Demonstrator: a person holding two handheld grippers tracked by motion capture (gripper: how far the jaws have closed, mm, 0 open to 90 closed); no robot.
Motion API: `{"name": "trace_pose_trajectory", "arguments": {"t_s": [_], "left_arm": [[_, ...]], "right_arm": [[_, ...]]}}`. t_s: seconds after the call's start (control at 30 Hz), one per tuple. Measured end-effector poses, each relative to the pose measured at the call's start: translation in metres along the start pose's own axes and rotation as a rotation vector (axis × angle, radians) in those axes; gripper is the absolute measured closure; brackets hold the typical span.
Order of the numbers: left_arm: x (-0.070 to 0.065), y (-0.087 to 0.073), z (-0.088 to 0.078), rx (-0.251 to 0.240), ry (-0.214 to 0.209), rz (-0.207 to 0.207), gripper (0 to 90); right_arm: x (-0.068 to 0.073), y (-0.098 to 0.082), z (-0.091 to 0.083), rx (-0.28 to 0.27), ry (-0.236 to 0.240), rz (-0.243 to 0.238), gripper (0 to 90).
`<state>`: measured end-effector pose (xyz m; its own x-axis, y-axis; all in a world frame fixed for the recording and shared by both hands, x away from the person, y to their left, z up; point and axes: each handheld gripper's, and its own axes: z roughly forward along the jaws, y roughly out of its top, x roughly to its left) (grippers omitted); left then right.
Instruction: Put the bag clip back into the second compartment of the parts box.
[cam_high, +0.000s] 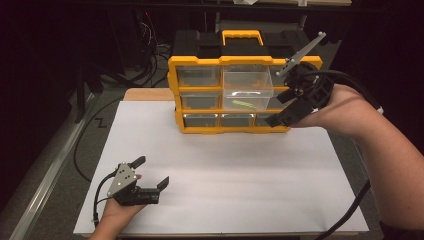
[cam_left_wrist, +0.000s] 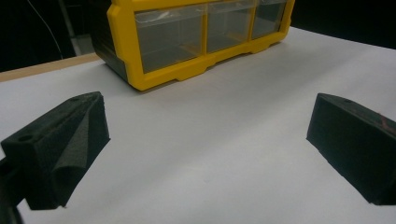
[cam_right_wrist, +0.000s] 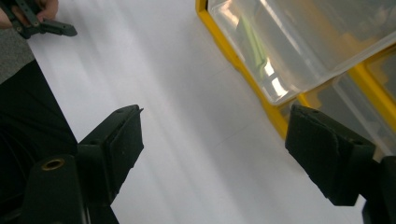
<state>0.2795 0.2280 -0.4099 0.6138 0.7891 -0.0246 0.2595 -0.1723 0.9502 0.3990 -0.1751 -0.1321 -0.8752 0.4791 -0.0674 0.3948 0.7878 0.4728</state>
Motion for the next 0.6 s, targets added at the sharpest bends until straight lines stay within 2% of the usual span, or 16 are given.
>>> {"name": "trace_pose_trajectory", "arguments": {"t_s": [0.2, 0.43, 0.47, 0.5, 0.53, 0.6], "left_arm": [[0.000, 0.000, 0.000, 0.001, 0.000, 0.003, 0.3], [0.001, 0.000, 0.000, 0.001, 0.004, -0.001, 0.3], [0.001, 0.000, 0.000, 0.002, 0.004, -0.001, 0.3], [0.000, 0.000, 0.000, 0.001, 0.004, -0.001, 0.3], [0.000, 0.000, 0.000, 0.001, 0.004, -0.001, 0.3], [0.000, 0.000, 0.001, 0.001, 0.005, 0.000, 0.3]], "right_arm": [[0.000, -0.016, 0.013, -0.004, 0.015, 0.022, 17.8], [-0.002, -0.043, 0.045, 0.025, 0.048, 0.039, 15.1], [-0.002, -0.043, 0.045, 0.025, 0.048, 0.039, 15.1], [-0.003, -0.049, 0.054, 0.030, 0.055, 0.052, 14.6], [-0.003, -0.049, 0.054, 0.030, 0.055, 0.052, 14.6], [-0.004, -0.058, 0.068, 0.043, 0.063, 0.060, 13.9]]}}
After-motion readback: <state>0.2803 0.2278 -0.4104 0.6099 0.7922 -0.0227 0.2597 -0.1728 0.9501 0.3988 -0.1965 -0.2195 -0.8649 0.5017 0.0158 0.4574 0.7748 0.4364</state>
